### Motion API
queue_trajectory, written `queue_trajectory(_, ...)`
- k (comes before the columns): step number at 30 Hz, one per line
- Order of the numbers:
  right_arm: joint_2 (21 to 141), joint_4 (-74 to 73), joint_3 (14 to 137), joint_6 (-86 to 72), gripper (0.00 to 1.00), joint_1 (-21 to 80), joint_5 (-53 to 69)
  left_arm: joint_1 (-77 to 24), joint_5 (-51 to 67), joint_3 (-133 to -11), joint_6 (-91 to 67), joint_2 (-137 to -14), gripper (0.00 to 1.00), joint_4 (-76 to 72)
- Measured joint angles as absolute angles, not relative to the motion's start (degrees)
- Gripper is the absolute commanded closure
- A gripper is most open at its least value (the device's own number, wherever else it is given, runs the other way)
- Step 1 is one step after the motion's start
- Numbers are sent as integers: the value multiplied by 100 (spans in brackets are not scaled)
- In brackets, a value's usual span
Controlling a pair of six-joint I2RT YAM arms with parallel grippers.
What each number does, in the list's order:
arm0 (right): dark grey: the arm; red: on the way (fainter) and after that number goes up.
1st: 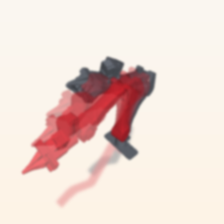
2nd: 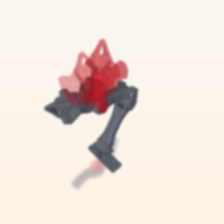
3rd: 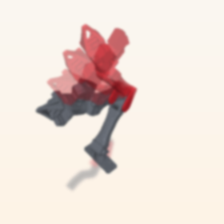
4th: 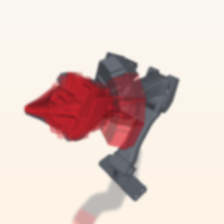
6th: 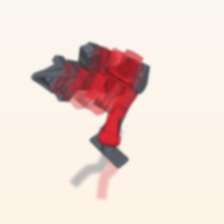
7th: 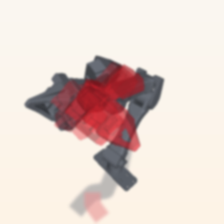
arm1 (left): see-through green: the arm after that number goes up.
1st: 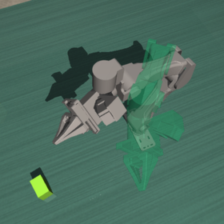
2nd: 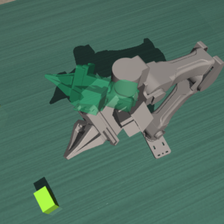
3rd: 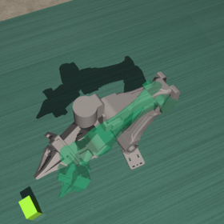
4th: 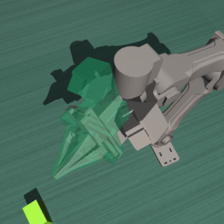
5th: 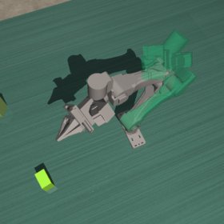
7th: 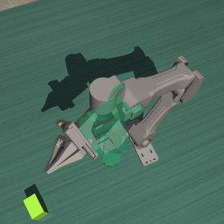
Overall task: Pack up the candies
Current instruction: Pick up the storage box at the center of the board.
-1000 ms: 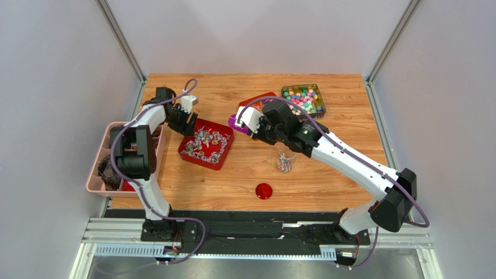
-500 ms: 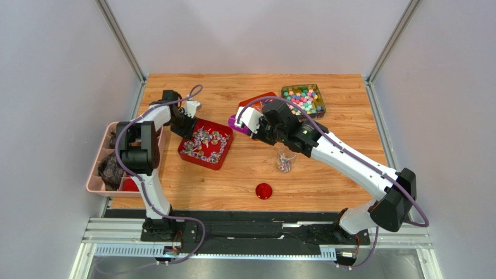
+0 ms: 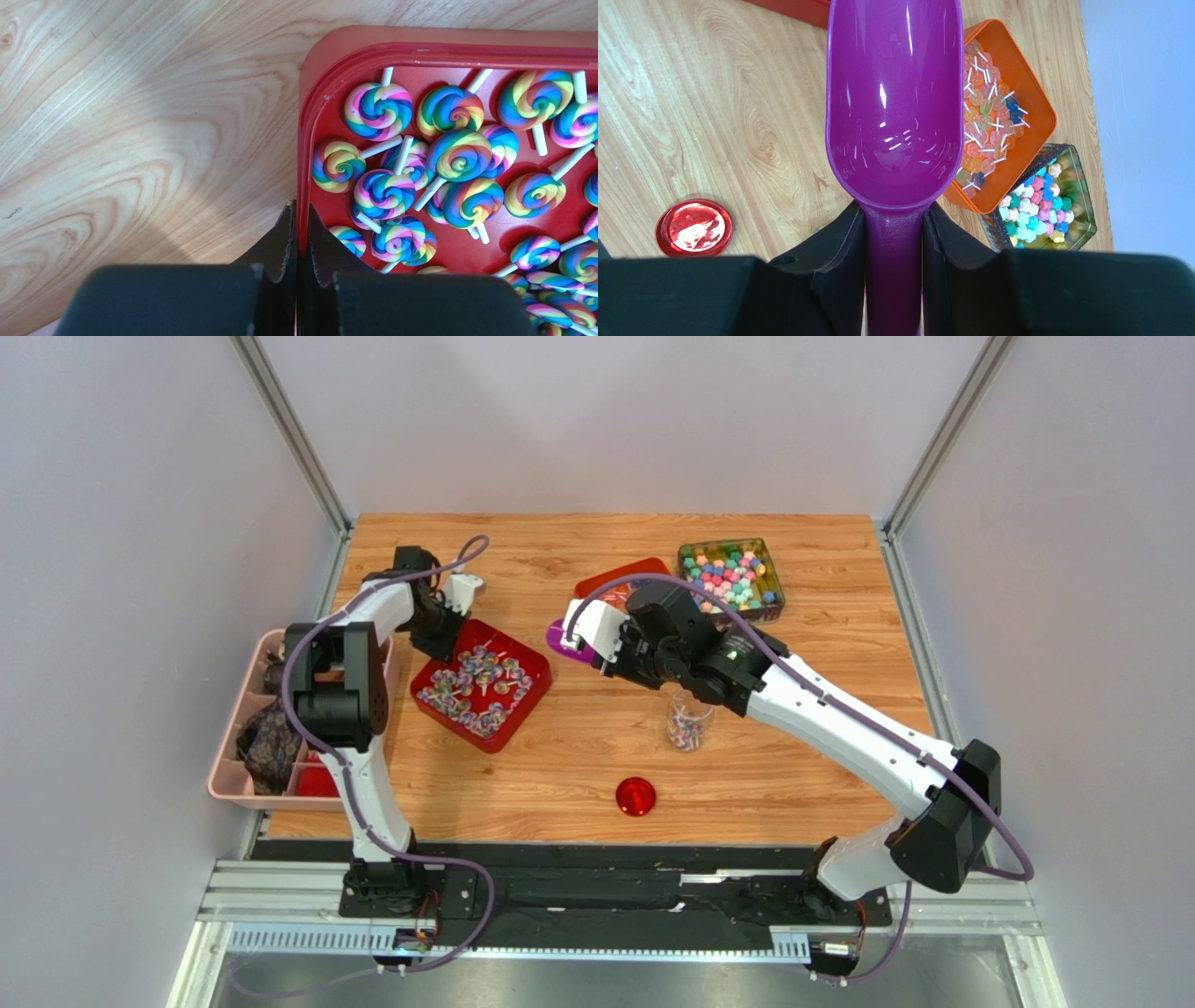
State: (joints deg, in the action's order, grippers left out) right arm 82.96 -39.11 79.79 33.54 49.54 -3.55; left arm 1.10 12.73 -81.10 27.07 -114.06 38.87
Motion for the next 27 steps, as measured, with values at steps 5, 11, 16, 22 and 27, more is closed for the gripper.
queue_trajectory(5,8361,-4097,8154,3446,100,5087,-408,110,1356,-8272,2711,-11511,100,4023)
queue_trajectory(11,8390,-4327,8431,3542,100,5122,-447,115,1763,-8646,2685,-11758,100,4401)
queue_trajectory(16,8440,-4689,8853,3566,100,5122,-307,110,2696,-9349,2674,-12237,100,5271)
queue_trajectory(22,8440,-4976,9286,3555,100,5124,161,110,3966,-9926,2779,-12728,100,6281)
queue_trajectory(27,8458,-5098,9306,3555,100,5124,305,104,4574,-9904,3004,-12742,100,6657)
